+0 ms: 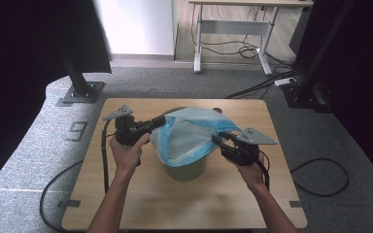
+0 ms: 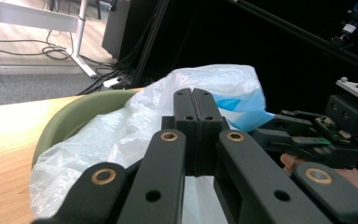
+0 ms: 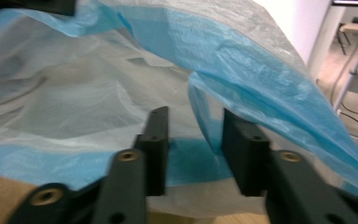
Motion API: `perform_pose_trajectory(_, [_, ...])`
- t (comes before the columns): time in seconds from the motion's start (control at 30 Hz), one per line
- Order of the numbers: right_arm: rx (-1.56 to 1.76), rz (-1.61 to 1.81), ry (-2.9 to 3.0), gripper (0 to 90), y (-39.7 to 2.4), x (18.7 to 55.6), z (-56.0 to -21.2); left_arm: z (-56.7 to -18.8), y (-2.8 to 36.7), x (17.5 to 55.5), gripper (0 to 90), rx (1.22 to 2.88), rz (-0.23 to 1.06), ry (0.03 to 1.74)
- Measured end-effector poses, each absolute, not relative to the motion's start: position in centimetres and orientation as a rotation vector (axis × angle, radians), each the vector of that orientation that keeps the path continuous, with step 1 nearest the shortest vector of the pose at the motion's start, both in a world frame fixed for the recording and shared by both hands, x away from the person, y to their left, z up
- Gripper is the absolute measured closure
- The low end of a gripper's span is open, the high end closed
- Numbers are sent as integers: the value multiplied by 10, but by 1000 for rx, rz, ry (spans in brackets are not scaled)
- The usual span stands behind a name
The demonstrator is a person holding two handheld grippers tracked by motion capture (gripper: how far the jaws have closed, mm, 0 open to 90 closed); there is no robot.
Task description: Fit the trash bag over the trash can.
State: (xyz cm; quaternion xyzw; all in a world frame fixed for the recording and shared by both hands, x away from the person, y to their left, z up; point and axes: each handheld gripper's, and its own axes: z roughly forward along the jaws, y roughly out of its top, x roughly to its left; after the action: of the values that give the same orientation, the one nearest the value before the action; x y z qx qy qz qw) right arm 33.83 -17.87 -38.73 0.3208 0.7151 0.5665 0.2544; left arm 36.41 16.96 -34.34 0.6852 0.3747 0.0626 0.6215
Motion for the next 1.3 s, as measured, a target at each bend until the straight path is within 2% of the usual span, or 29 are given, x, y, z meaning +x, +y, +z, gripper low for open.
perform_pose_trajectory(0.1, [864, 1529, 1947, 865, -176, 341, -388, -344, 170, 365, 899, 1576, 144, 861])
perform_pose_trajectory(0.13, [858, 1524, 1946, 886, -176, 340, -389, -344, 171, 365, 899, 1575, 145, 861])
perform_pose_trajectory(0.4, [899, 1528, 1880, 889, -200, 327, -397, -342, 180, 364, 899, 1552, 151, 871])
perform_pose_trajectory(0.83, [974, 1536, 1850, 890, -236, 326, -406, -340, 195, 362, 899, 1533, 186, 902])
perform_pose_trajectory(1.3, [991, 1608, 1902, 889, -249, 307, -426, -363, 217, 343, 899, 1519, 161, 919])
